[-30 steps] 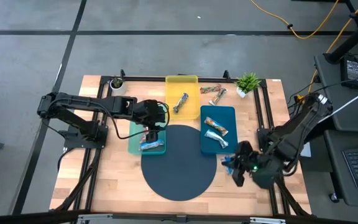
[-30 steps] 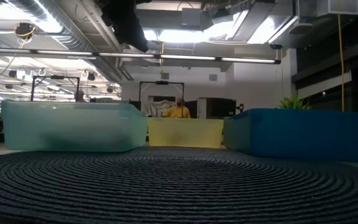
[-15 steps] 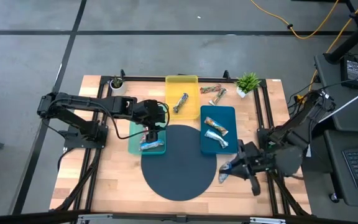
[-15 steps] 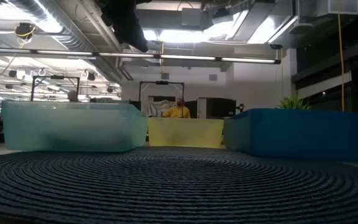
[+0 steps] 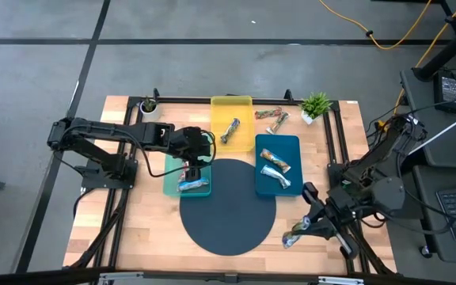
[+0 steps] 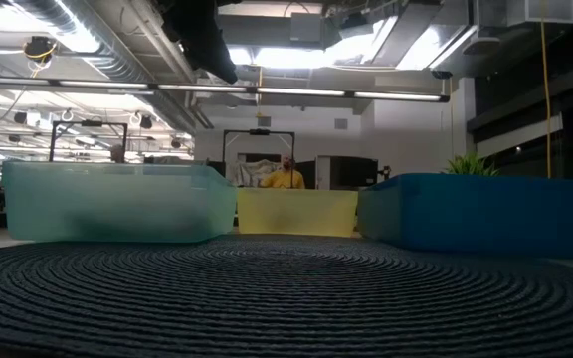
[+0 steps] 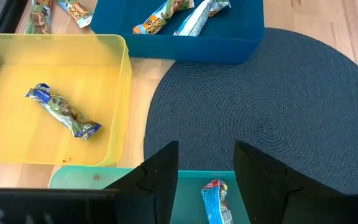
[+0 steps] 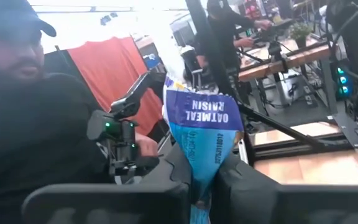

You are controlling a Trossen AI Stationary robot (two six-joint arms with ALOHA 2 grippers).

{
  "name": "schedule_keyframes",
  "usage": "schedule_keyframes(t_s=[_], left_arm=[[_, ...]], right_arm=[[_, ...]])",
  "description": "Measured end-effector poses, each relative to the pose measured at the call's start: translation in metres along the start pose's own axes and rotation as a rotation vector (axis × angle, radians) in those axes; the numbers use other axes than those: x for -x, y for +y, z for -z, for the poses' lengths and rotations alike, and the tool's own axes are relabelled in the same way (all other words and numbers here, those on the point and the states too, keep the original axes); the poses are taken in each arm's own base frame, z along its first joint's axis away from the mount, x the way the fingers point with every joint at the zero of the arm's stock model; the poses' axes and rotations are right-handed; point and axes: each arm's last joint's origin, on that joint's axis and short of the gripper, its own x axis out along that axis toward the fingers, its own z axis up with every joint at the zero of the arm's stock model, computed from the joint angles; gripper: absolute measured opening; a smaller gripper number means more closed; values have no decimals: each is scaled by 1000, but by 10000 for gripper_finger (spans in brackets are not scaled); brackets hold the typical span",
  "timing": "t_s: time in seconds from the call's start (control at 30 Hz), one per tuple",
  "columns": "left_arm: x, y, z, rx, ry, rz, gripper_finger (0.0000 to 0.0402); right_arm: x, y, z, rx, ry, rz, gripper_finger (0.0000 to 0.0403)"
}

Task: Pick and place Granola Bars by type
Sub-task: Put the blue granola bar into the yellow bin

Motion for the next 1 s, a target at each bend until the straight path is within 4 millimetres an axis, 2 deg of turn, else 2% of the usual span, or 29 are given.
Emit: schedule_keyframes(t_s=[0.23, 0.33, 0.53, 0.77, 1.0], left_arm=[[0, 0, 0, -18, 0, 0, 143], [0, 0, 0, -18, 0, 0, 143], [0, 0, 0, -18, 0, 0, 144], [0, 0, 0, -18, 0, 0, 144], [0, 0, 0, -23, 0, 0, 143]], right_arm=[[1, 2, 0, 6, -8, -7, 40], [1, 1, 1, 13, -3, 18, 30], [2, -9, 11, 41, 43, 202, 20], [9, -25, 27, -30, 89, 474, 51], [15, -51, 39, -126, 176, 657, 23]])
